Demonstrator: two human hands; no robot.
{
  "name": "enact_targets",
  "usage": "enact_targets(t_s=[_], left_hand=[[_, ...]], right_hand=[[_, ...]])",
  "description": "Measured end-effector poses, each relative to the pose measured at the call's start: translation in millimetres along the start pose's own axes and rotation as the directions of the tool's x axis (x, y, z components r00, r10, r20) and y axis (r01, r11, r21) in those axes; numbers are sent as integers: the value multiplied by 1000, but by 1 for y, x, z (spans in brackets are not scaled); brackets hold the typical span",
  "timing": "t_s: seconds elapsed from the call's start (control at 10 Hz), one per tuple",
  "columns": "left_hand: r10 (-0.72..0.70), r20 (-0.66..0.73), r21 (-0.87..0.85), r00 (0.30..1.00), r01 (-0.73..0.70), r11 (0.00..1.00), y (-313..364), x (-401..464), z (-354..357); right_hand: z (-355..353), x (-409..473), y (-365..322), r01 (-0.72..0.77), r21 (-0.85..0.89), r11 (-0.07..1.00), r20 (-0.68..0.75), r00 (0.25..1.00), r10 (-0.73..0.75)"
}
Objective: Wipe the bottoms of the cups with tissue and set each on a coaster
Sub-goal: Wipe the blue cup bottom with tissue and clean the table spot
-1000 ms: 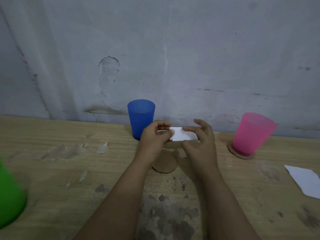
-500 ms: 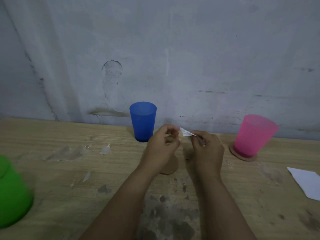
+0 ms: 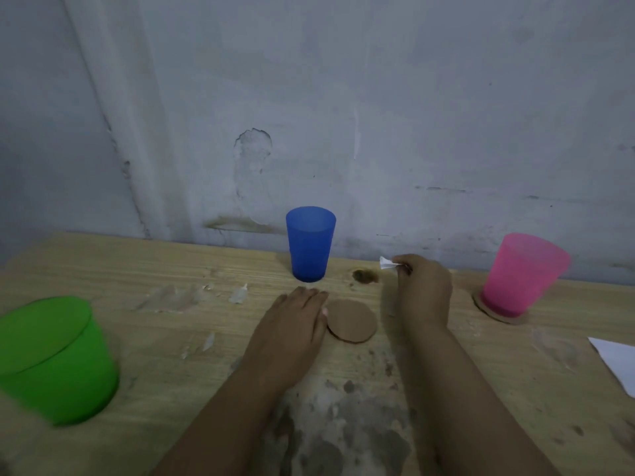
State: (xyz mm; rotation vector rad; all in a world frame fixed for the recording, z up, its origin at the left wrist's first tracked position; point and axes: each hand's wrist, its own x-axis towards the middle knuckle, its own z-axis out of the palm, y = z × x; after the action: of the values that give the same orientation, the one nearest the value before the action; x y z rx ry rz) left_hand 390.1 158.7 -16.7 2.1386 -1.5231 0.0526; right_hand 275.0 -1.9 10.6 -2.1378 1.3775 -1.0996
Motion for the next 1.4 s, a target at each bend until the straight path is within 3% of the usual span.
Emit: enact_targets(t_s=[0.1,0.3,0.5,0.6,0.8,0.9,1.1,1.3,1.4], left_hand=[[-27,32,-5,999,27,1000,-13,9,2],[-11,62,13,998,10,1000,-20,18,8],[-21,26,-6,999,22,1000,-18,14,10],[-22,19,-14,1000,23,1000,-17,14,10],[-33,25,-20,999,33,999,-17,16,8],[-41,17,-31,999,42,999,-16,15,10],[-35,-2,-34,999,35,999,-15,16,12],[-36,-13,-28,999,36,999,-15,16,11],[-36,-16,-26,999,35,999,-15,17,11]], right_hand=[[11,12,-4,-8,-89,996,91,996,16],[41,9,-18,133,-301,944,223,973,-66],[40,-4,-22,339,-279,898,415,886,-206],[24,-1,-11,327,-240,914,458,868,-190],[25,1,-15,329,-324,887,403,896,-185],[32,-4,-20,414,-287,864,486,840,-240],[17,-3,-9,346,-286,894,468,864,-184],[23,-9,-15,409,-255,876,559,802,-212],[13,-6,-8,351,-280,893,469,862,-192]])
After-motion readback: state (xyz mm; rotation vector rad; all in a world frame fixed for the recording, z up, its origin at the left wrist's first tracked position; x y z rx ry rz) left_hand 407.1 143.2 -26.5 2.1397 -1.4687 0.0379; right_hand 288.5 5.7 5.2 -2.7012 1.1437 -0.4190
